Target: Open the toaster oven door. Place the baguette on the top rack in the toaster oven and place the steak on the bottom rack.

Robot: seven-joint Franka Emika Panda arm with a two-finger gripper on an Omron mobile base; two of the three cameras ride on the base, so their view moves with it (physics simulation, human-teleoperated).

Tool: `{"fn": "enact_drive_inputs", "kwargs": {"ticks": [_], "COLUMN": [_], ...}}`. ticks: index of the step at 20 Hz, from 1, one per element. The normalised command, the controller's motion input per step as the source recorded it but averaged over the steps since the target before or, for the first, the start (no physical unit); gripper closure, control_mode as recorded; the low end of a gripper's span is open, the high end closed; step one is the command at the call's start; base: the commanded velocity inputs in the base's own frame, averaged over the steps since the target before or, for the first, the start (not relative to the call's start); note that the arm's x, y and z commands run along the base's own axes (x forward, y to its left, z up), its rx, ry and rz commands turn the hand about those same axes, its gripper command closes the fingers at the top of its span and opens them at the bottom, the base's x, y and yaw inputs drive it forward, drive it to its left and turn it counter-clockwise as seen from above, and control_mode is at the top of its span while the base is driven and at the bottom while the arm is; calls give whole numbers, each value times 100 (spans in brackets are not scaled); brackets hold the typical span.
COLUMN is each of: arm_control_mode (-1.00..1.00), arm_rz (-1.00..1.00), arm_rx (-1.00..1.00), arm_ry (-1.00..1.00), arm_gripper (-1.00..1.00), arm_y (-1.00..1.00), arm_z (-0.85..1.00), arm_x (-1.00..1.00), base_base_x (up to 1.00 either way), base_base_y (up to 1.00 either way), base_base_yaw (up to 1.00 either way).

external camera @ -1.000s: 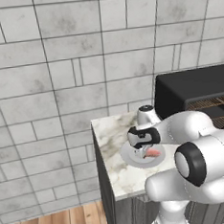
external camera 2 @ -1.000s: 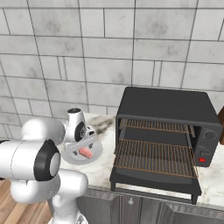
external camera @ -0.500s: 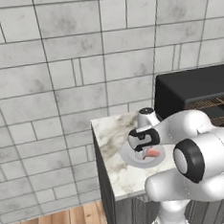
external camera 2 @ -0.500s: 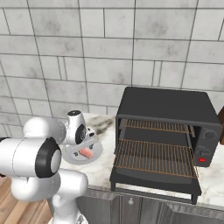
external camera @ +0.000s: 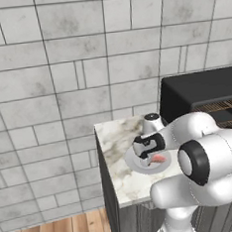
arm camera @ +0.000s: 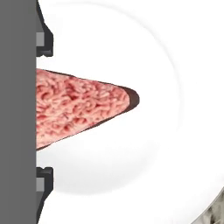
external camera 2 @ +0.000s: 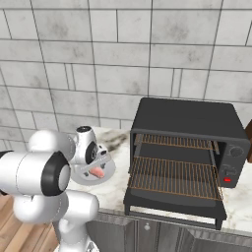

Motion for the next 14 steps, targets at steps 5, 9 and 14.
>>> {"fn": "enact_drive_inputs", "kwargs": {"ticks": [5, 9, 14], "arm_control_mode": [-100, -100, -100], "arm_rz": [0, 0, 1], "arm_rx": [0, 0, 0], "arm_ry": [0, 0, 0], "arm_gripper": [-100, -100, 100], "arm_y": [0, 0, 0], "arm_z": [-14, -12, -14], "arm_x": [4, 0, -3], "base_base_x": [0, 0, 0], "base_base_y": [0, 0, 0], "base_base_yaw": [0, 0, 0]}}
